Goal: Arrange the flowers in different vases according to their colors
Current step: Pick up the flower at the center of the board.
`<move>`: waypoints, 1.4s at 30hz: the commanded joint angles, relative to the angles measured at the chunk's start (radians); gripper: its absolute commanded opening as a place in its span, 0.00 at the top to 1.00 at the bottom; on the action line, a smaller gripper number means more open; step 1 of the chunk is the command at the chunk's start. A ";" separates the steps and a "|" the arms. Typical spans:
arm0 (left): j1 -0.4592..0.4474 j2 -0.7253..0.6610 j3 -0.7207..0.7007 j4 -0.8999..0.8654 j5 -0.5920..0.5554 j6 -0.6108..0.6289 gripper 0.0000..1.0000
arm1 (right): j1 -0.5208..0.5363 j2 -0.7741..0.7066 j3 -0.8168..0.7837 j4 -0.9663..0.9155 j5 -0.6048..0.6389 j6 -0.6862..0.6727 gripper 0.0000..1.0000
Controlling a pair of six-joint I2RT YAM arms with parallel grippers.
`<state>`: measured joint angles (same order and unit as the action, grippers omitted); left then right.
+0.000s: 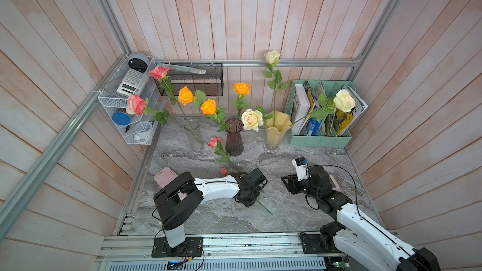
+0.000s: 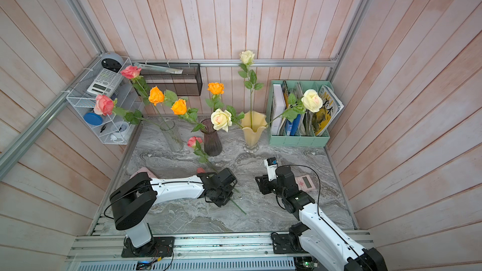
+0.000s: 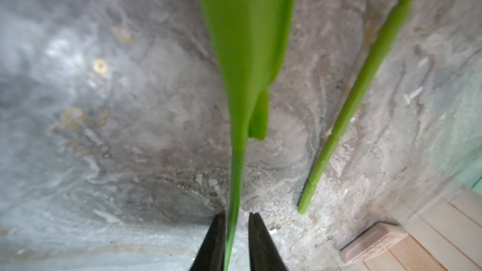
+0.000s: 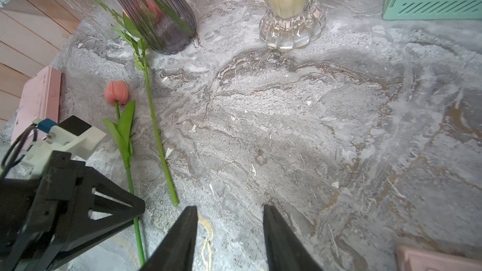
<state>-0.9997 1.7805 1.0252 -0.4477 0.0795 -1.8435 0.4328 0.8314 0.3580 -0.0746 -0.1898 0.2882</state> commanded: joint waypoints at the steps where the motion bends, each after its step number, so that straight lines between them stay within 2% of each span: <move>1: 0.004 0.046 -0.011 -0.133 0.033 0.030 0.96 | -0.005 -0.009 -0.016 0.030 0.017 0.011 0.53; 2: 0.004 0.050 -0.016 -0.126 0.048 0.032 1.00 | -0.006 -0.009 -0.017 0.034 0.016 0.010 0.52; 10: 0.004 0.042 -0.035 -0.151 0.060 0.048 1.00 | -0.006 -0.008 -0.031 0.065 0.010 0.006 0.53; 18: 0.004 -0.047 0.016 -0.249 -0.023 0.109 1.00 | -0.006 0.004 -0.041 0.089 0.003 0.001 0.52; 24: 0.004 -0.176 -0.029 -0.290 -0.100 0.120 1.00 | -0.006 0.003 -0.039 0.090 0.007 -0.004 0.53; 30: -0.009 -0.375 -0.122 -0.347 -0.231 0.090 1.00 | -0.006 0.019 -0.028 0.091 0.006 -0.010 0.52; 34: -0.029 -0.537 -0.174 -0.431 -0.371 0.055 1.00 | -0.005 0.039 -0.018 0.094 0.002 -0.013 0.52; 42: -0.082 -0.767 -0.128 -0.693 -0.665 0.056 1.00 | -0.006 0.069 -0.008 0.091 0.004 -0.025 0.52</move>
<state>-1.0660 1.0466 0.8661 -0.9997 -0.4183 -1.7840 0.4328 0.8917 0.3260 0.0013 -0.1841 0.2794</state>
